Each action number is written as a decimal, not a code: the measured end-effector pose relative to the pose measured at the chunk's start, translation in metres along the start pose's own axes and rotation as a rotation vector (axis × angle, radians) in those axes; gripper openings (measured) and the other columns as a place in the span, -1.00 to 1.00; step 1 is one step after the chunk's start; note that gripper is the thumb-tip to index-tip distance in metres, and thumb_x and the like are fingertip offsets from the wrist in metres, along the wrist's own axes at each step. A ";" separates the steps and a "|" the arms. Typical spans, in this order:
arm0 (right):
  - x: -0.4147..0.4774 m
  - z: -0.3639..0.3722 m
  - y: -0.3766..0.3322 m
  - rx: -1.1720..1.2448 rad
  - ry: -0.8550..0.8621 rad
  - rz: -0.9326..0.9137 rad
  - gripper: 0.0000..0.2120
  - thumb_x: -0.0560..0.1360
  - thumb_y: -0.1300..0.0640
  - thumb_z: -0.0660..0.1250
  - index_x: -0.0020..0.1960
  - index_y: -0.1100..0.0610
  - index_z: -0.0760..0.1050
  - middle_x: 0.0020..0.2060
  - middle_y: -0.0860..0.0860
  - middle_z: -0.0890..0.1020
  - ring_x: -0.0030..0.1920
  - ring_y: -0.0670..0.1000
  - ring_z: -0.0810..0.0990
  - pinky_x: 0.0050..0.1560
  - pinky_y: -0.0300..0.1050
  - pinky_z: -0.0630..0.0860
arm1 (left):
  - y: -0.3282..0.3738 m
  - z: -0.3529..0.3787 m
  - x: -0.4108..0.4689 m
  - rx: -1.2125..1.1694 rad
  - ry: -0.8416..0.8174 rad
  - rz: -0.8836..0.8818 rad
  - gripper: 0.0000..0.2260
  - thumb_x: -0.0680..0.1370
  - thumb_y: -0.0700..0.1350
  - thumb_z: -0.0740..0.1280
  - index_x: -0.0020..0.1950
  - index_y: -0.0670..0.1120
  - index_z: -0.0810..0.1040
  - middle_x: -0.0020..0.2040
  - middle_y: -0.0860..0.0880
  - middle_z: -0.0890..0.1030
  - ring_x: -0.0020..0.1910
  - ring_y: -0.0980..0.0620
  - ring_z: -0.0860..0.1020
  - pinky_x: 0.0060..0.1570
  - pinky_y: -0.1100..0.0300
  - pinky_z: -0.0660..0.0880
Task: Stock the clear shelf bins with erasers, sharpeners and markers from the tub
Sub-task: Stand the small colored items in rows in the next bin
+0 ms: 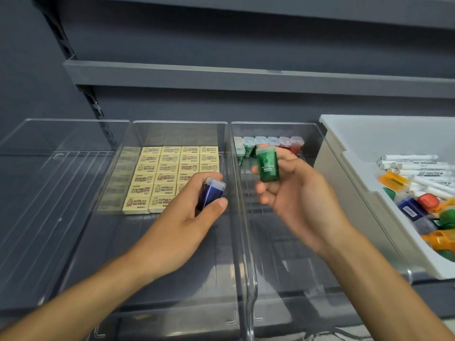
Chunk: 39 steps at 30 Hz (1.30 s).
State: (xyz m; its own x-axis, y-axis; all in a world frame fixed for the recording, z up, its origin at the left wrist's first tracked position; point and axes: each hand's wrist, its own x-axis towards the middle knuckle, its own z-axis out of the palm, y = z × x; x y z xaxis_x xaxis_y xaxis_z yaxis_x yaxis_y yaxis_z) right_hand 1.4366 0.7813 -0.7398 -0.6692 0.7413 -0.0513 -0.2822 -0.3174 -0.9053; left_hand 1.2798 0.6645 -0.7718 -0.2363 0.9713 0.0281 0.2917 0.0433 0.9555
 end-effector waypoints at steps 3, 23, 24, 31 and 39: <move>0.002 -0.001 -0.004 0.132 -0.036 0.041 -0.73 0.61 0.07 0.11 0.15 0.18 0.49 -0.16 0.09 0.58 -0.28 -0.01 0.54 -0.28 -0.22 0.52 | 0.005 0.001 -0.001 0.003 -0.001 -0.015 -0.64 0.47 0.18 0.23 0.27 0.27 0.38 -0.24 0.32 0.48 -0.25 0.25 0.46 -0.10 0.22 0.38; 0.091 -0.037 0.047 -0.979 0.469 -0.266 -0.81 0.50 0.23 0.41 0.03 0.07 0.44 -0.20 -0.10 0.54 -0.20 -0.15 0.52 -0.06 -0.24 0.52 | -0.004 0.004 -0.001 0.084 0.063 -0.099 -0.58 0.60 0.04 0.16 0.40 0.42 0.20 0.29 0.02 0.42 0.04 0.17 0.45 0.31 0.12 0.34; 0.092 -0.037 0.050 -0.992 0.482 -0.264 -0.80 0.49 0.22 0.41 0.02 0.07 0.43 -0.21 -0.11 0.53 -0.16 -0.11 0.54 -0.03 -0.16 0.54 | -0.003 0.004 -0.001 0.085 0.054 -0.091 -0.57 0.60 0.05 0.16 0.41 0.42 0.19 0.31 0.07 0.39 0.10 0.15 0.46 0.32 0.13 0.34; 0.095 -0.039 0.049 -1.008 0.478 -0.220 -0.82 0.47 0.19 0.44 -0.05 0.07 0.44 -0.19 -0.04 0.58 -0.16 -0.08 0.55 -0.05 -0.22 0.56 | -0.005 0.002 -0.003 0.084 0.042 -0.064 -0.56 0.62 0.04 0.17 0.43 0.40 0.17 -0.01 0.09 0.47 -0.03 0.29 0.41 0.29 0.15 0.36; 0.069 -0.050 0.022 -1.191 0.242 -0.077 -0.62 0.54 0.13 0.36 0.34 0.17 0.47 0.13 0.04 0.62 0.10 -0.05 0.58 0.21 -0.23 0.45 | -0.005 0.002 -0.003 0.112 0.015 -0.040 -0.52 0.60 0.04 0.20 0.47 0.38 0.14 -0.02 0.18 0.49 -0.02 0.25 0.48 0.16 0.20 0.42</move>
State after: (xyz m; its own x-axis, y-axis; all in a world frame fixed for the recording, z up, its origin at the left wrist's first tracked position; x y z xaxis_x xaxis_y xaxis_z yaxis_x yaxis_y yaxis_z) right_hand 1.4188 0.8554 -0.7843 -0.4972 0.8658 0.0571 0.5775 0.3793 -0.7230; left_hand 1.2814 0.6617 -0.7773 -0.2636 0.9646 -0.0040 0.3834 0.1085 0.9172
